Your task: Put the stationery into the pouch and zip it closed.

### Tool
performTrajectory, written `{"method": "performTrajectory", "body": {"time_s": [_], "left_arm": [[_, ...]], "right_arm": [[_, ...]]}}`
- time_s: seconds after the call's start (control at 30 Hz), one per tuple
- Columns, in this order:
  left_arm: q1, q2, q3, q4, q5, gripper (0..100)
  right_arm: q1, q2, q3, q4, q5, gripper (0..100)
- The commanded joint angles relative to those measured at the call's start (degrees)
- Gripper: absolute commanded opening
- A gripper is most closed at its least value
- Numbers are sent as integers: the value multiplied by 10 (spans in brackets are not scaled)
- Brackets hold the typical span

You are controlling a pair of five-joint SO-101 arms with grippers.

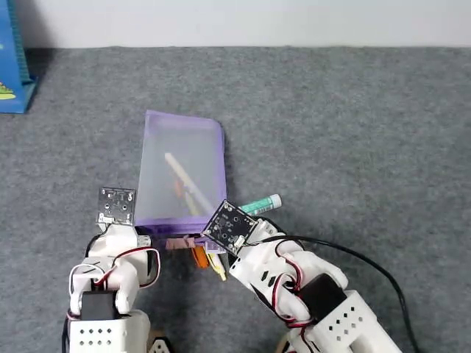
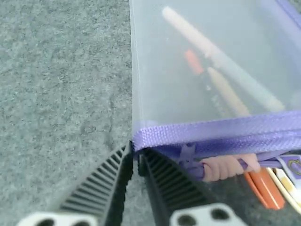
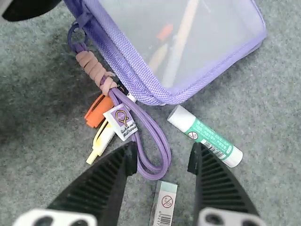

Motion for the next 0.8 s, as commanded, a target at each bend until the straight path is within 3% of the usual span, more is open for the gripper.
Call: {"method": "performTrajectory", "body": {"time_s": [0.0,0.4,0.77], "left_arm": [[-3,-6,-6,-17,-3,13],[-6,-6,-6,-24,-3,13],[-7,-6,-6,-24,-3,13]], "right_arm": [[-29,-1,1,-29,-3,203],[-82,324,-116,-114,-6,204],[-72,550,-215,-167,-2,204]]}}
